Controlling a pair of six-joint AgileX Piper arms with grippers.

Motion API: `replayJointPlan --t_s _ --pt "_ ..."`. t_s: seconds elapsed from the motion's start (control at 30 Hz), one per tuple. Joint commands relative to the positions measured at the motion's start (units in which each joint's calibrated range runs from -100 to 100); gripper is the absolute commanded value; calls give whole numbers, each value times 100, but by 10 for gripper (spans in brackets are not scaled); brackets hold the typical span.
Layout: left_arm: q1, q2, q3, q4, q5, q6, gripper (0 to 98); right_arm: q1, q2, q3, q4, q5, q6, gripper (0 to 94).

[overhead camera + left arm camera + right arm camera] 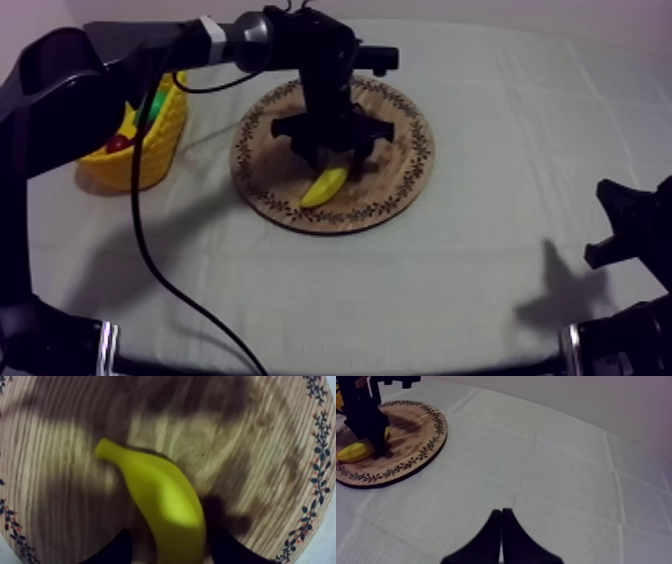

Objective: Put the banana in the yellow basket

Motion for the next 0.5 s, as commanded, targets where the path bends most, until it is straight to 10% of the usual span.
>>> replayJointPlan --t_s 0.0,0.47 --pt "-10 45 -57 30 45 -29 561 0 0 -3 1 -3 -3 3" --pt "-43 168 -212 80 172 -78 215 0 0 -3 1 -3 -3 3"
